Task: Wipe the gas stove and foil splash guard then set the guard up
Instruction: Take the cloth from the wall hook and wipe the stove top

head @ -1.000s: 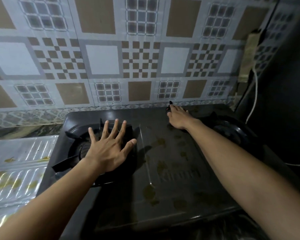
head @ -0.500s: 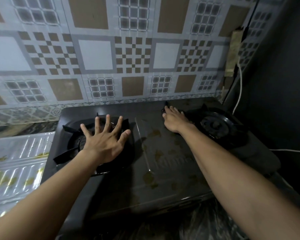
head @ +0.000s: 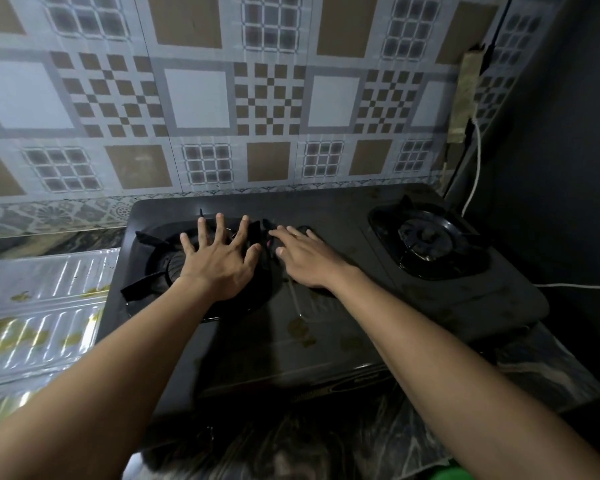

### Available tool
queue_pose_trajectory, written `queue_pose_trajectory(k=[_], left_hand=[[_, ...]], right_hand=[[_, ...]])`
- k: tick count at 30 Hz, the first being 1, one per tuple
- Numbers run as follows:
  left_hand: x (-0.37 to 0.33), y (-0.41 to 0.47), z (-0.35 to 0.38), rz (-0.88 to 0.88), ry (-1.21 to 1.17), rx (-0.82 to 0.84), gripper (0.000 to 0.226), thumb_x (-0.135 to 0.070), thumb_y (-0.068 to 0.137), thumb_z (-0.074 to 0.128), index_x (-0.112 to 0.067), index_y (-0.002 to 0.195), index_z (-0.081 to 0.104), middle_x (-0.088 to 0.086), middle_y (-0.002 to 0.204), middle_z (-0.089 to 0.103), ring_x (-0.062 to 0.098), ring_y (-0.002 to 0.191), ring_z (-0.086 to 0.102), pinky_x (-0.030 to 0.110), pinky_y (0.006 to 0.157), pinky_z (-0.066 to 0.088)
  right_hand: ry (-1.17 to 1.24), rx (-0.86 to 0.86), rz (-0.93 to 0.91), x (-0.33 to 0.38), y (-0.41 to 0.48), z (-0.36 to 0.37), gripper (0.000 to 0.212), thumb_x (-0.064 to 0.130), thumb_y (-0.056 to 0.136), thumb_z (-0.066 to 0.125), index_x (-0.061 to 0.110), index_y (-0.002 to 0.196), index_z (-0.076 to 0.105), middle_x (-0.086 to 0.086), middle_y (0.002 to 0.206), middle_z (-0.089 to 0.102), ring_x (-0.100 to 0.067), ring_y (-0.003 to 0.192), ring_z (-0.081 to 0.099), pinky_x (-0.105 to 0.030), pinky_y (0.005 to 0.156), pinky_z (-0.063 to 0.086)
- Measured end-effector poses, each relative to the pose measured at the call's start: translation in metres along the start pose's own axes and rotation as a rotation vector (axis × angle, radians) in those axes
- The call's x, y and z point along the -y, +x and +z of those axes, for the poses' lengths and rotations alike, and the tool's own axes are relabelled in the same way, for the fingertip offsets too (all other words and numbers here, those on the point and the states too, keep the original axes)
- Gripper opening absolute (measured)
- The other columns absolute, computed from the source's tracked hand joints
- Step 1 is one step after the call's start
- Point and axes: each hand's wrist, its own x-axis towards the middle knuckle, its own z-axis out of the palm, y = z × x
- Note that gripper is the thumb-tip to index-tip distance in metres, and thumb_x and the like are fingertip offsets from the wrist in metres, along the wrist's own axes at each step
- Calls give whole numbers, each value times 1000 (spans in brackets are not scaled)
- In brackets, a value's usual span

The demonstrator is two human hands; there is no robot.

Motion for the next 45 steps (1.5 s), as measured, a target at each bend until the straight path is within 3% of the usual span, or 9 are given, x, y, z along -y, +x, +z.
queue_pose_trajectory(k=[4, 9, 18, 24, 30, 37, 45], left_hand=[[-3, -3, -1, 2, -14, 2, 67, -63, 96, 11, -37, 156, -9, 10, 165, -14, 40, 149, -18, 66, 115, -7], [-2, -8, -3, 17, -17, 23, 73, -69, 93, 10, -37, 156, -9, 9, 165, -14, 40, 149, -17, 66, 115, -8], [-1, -19, -2, 26, -62, 47, 72, -64, 96, 10, -30, 157, -6, 11, 165, -12, 37, 150, -14, 60, 118, -5], [0, -22, -1, 39, -98, 46, 74, -64, 96, 11, -25, 158, -4, 11, 166, -10, 38, 150, -14, 58, 119, -5], [0, -22, -2, 52, -91, 50, 74, -63, 97, 10, -23, 158, -4, 9, 166, -12, 35, 151, -14, 58, 119, -6], [0, -23, -1, 87, -75, 24, 75, -60, 98, 9, -18, 158, -1, 10, 166, -10, 31, 152, -13, 59, 118, -6], [-10, -32, 2, 192, 48, -38, 68, -52, 101, 11, -18, 158, -1, 7, 166, -7, 28, 153, -9, 58, 119, -6]], right_hand=[[0, 23, 33, -10, -8, -5, 54, 35, 106, 26, 22, 157, 16, -3, 165, 9, -17, 152, 4, -40, 122, 3], [-31, 10, 227, -51, -18, -16, 57, 40, 106, 17, 20, 158, 6, -5, 166, 0, -20, 152, 0, -40, 122, 1], [23, -95, 433, -78, -56, -14, 56, 38, 106, 20, 17, 157, 11, -7, 166, 4, -21, 152, 1, -43, 122, 2], [-22, -42, 274, -15, -47, -3, 52, 30, 107, 21, 17, 157, 12, -5, 166, 6, -20, 152, 2, -47, 122, 0], [-42, -48, 97, 40, -78, 22, 49, 24, 107, 26, 17, 155, 25, -2, 164, 16, -17, 152, 7, -46, 122, 5], [-41, -120, 125, 52, -125, 42, 50, 25, 106, 25, 18, 155, 23, 1, 164, 19, -14, 152, 7, -45, 123, 6], [1, -106, 220, 40, -119, 35, 53, 28, 107, 24, 18, 157, 14, -2, 165, 10, -16, 152, 3, -42, 123, 2]])
